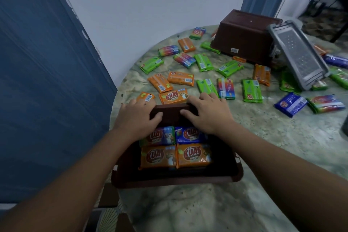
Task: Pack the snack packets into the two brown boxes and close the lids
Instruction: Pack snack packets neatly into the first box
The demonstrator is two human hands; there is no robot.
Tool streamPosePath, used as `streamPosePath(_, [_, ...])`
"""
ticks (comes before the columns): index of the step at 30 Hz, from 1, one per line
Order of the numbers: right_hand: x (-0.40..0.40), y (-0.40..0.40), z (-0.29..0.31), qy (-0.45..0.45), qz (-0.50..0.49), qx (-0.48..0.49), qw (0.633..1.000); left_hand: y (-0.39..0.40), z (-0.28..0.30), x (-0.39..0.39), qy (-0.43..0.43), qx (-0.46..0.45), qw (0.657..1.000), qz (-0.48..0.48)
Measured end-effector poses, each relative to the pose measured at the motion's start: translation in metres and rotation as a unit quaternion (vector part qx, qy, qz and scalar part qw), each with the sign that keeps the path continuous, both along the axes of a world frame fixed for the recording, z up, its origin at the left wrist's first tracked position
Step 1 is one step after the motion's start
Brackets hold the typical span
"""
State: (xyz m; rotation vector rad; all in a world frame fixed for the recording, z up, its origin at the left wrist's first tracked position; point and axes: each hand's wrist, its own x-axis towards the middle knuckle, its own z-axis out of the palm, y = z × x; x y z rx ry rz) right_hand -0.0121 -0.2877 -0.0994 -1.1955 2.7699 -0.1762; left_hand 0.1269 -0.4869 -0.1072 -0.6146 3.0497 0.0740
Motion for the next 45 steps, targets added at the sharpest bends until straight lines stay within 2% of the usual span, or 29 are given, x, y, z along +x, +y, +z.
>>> streamPosePath(4, [-0.01, -0.021, 0.022, -0.087, -0.022, 0.003, 0.996, -0.011, 0.024, -0.021, -0.019, 0.172, 0.984, 0.045])
streamPosePath(6, [-0.02, -0.035, 0.026, -0.136, -0.036, -0.012, 0.99, -0.029, 0.022, -0.038, 0.001, 0.199, 0.978, 0.057])
streamPosePath(9, [-0.04, -0.058, 0.022, -0.155, -0.04, 0.006, 0.987, -0.059, 0.011, -0.061, -0.01, 0.179, 0.98, 0.088])
streamPosePath(15, [-0.068, -0.103, -0.002, -0.183, 0.0, 0.107, 0.977, -0.088, -0.013, -0.089, -0.144, 0.138, 0.975, 0.102])
streamPosePath(18, [-0.075, -0.12, -0.021, -0.153, 0.03, 0.155, 0.976, -0.092, -0.029, -0.095, -0.185, 0.12, 0.967, 0.123])
streamPosePath(22, [-0.081, -0.134, -0.038, -0.127, 0.041, 0.187, 0.973, -0.096, -0.045, -0.101, -0.21, 0.127, 0.96, 0.131])
streamPosePath(29, [-0.078, -0.136, -0.049, -0.06, 0.028, 0.226, 0.972, -0.098, -0.055, -0.104, -0.19, 0.122, 0.962, 0.155])
streamPosePath(31, [-0.076, -0.134, -0.048, -0.079, 0.003, 0.213, 0.974, -0.094, -0.051, -0.104, -0.173, 0.139, 0.961, 0.165])
streamPosePath(34, [-0.073, -0.126, -0.041, -0.082, -0.028, 0.141, 0.986, -0.087, -0.034, -0.104, -0.11, 0.162, 0.967, 0.166])
streamPosePath(38, [-0.065, -0.111, -0.012, -0.076, -0.062, 0.005, 0.995, -0.075, -0.008, -0.095, 0.032, 0.168, 0.977, 0.126])
streamPosePath(40, [-0.056, -0.101, 0.002, -0.04, -0.064, -0.05, 0.996, -0.066, 0.004, -0.088, 0.099, 0.177, 0.973, 0.114])
streamPosePath(45, [-0.021, -0.063, 0.025, -0.026, -0.071, -0.171, 0.982, -0.037, 0.026, -0.052, 0.198, 0.143, 0.969, 0.035])
